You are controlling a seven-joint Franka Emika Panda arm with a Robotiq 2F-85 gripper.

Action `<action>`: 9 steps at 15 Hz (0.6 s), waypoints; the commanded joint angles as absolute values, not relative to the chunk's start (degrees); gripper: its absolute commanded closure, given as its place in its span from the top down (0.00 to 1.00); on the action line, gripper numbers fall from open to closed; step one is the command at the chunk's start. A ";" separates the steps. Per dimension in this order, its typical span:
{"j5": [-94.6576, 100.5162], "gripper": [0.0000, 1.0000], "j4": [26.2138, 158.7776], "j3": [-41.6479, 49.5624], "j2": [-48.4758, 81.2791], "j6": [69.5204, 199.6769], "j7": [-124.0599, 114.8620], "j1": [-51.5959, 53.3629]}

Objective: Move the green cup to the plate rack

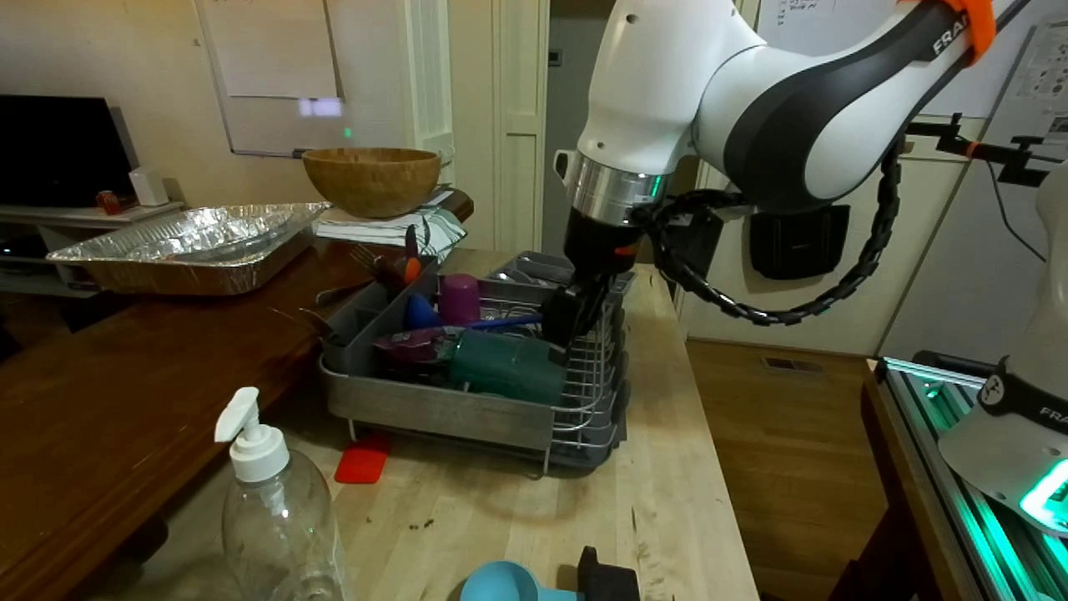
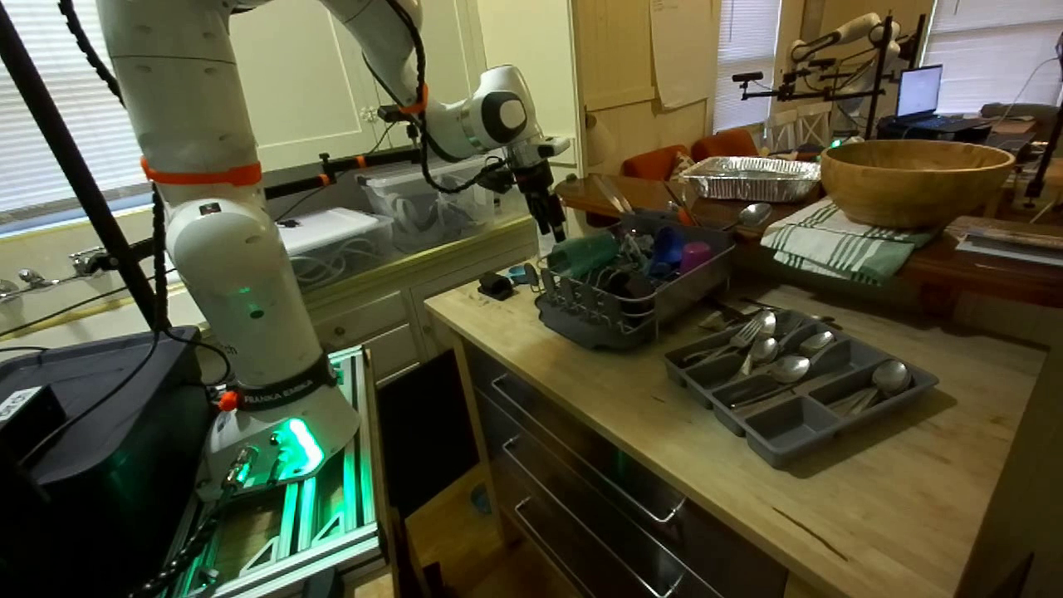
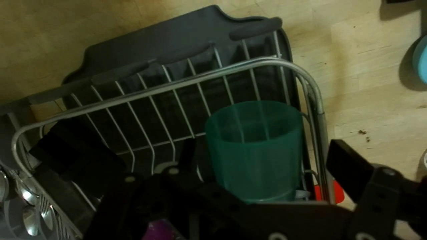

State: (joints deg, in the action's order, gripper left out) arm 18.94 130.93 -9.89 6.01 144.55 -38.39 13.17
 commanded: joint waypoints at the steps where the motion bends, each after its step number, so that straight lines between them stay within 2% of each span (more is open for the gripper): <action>1: 18.84 1.00 133.00 -9.73 3.08 143.77 -40.16 14.04; 9: 14.97 1.00 134.83 -10.76 1.07 143.59 -37.66 13.45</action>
